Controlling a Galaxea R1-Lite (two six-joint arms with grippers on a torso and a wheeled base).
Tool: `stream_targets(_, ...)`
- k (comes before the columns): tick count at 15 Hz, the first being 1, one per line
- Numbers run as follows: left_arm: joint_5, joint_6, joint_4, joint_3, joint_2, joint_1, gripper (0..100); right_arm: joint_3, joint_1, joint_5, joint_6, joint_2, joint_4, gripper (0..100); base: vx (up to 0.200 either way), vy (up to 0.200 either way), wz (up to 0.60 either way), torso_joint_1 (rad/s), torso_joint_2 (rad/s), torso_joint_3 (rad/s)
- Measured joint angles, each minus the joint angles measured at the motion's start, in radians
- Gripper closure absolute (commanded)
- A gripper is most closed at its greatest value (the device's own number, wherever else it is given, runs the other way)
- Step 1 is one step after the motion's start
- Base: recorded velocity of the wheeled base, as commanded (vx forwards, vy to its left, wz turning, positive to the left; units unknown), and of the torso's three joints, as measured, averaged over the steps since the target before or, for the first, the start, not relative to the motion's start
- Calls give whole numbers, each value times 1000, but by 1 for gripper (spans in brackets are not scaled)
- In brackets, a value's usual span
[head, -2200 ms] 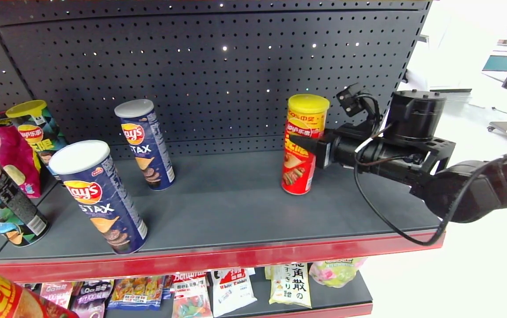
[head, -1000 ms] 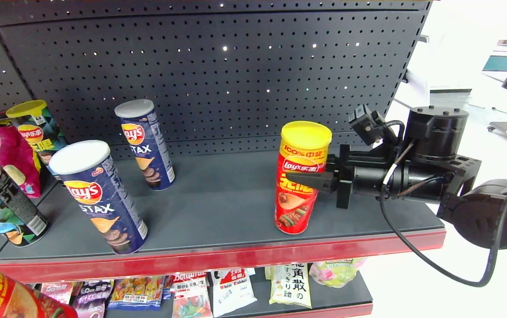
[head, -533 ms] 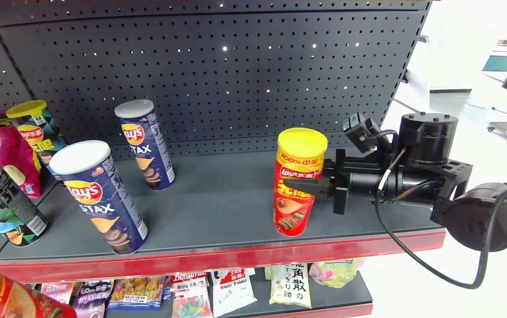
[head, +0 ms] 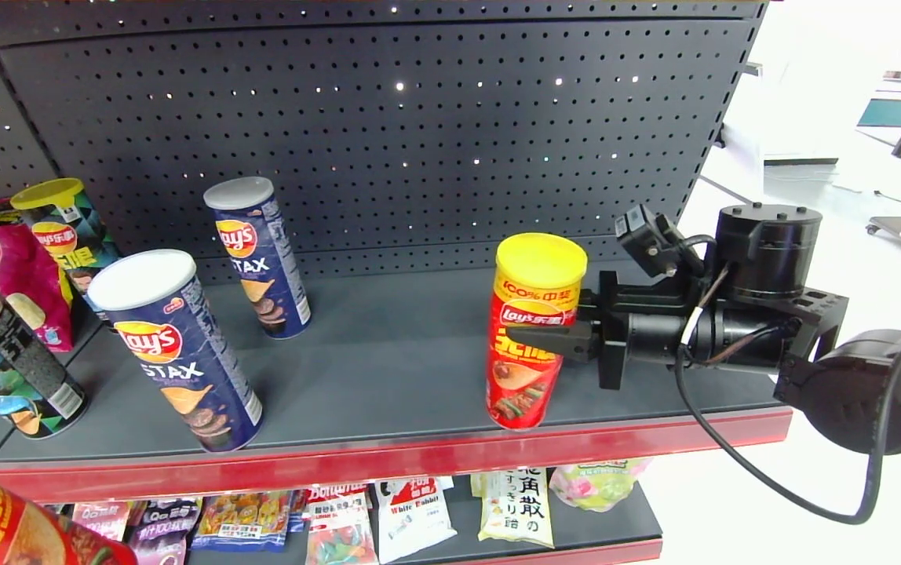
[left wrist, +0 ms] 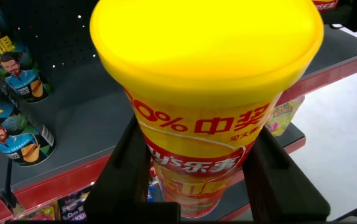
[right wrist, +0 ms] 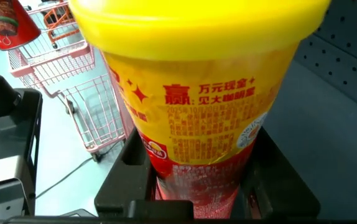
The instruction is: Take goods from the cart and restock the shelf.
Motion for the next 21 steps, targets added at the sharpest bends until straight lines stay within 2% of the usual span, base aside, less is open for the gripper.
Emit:
stream_targets(9, 0, 0, 1, 1, -4, 0, 100, 11, -1, -13, -3, 10, -11, 100, 0, 0, 0, 0, 0, 0)
stream_targets(10, 0, 0, 1, 1, -4, 0, 100, 13, -1, -13, -7, 10, -12, 0, 0, 0, 0, 0, 0, 0)
stream_targets(17, 0, 0, 2, 1, -5, 0, 100, 28, -2, -41, 2, 0, -6, 0, 0, 0, 0, 0, 0, 0)
stream_targets(21, -5, 0, 0, 1, -6, 0, 100, 118, -8, -83, 22, -67, -9, 0, 0, 0, 0, 0, 0, 0)
